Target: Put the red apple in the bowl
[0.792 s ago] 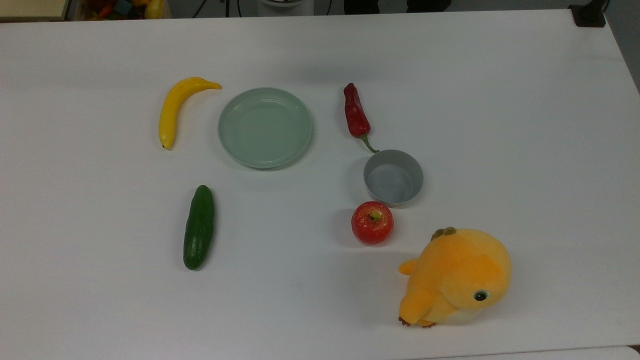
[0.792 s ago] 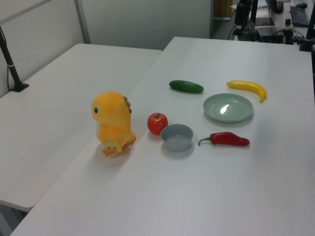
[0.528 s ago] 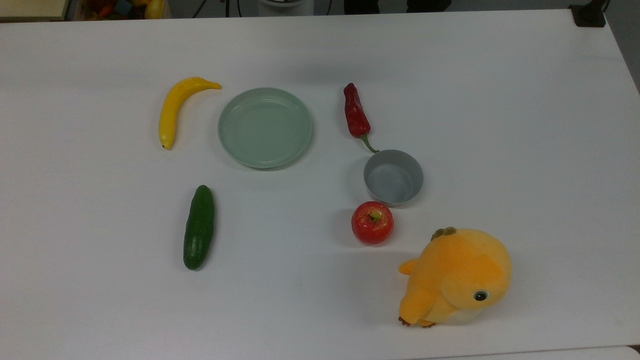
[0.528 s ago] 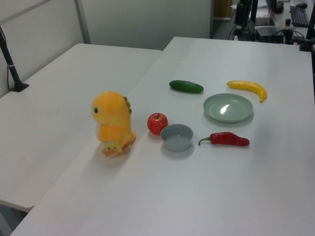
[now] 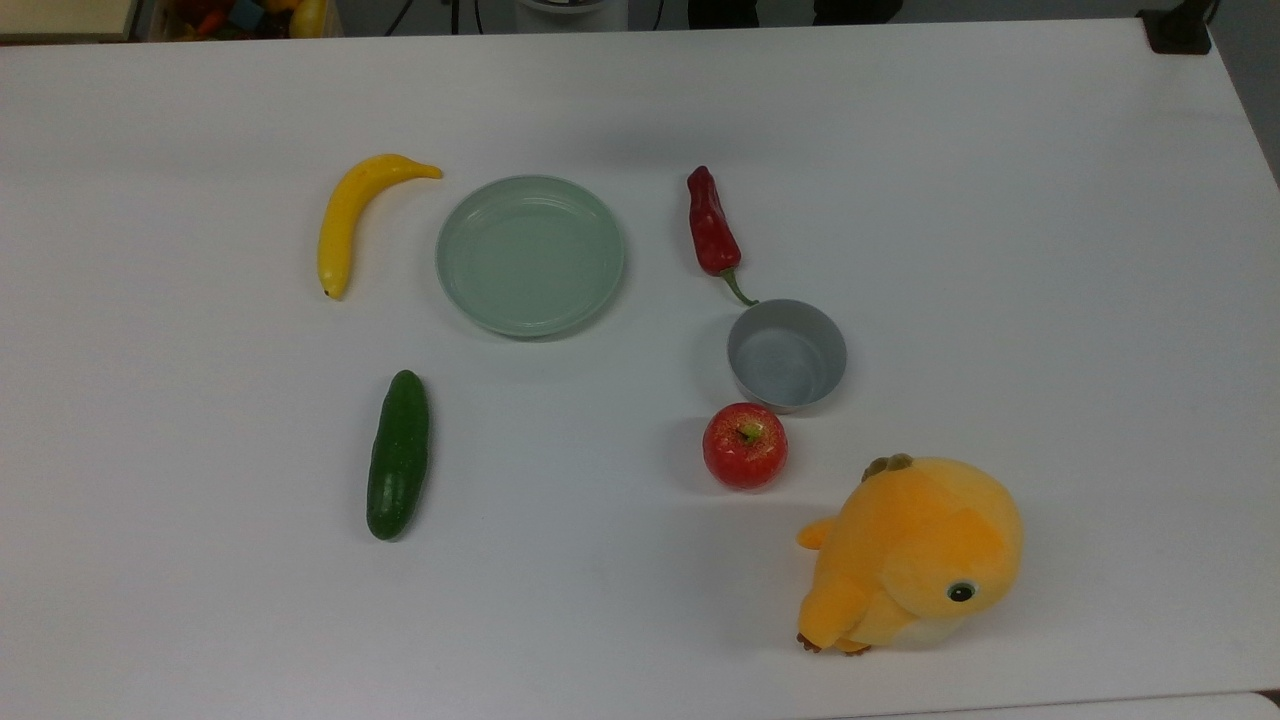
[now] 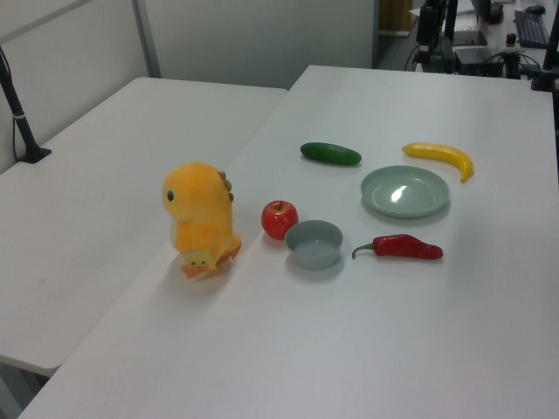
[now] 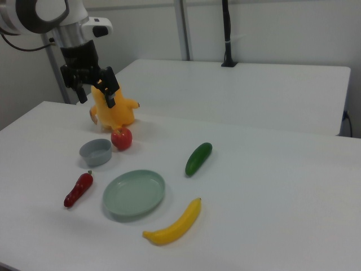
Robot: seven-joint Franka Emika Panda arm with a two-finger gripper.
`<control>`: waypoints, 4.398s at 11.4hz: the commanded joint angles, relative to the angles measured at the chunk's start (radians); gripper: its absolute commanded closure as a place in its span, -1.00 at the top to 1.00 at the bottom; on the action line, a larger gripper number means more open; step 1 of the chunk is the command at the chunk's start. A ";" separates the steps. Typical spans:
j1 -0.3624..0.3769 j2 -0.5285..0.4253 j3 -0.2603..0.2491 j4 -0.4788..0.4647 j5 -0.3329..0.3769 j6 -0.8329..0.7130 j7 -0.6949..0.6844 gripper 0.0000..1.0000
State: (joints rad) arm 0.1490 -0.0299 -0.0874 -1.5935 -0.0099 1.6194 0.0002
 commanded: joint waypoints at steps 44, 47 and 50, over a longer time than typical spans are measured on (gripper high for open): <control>0.150 0.717 0.097 0.171 -0.073 0.944 0.325 1.00; 0.152 0.735 0.098 0.171 -0.105 0.945 0.330 1.00; 0.152 0.746 0.106 0.170 -0.179 0.945 0.330 0.44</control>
State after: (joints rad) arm 0.2940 0.7144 0.0144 -1.4043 -0.1345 2.5315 0.3022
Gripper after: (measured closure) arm 0.048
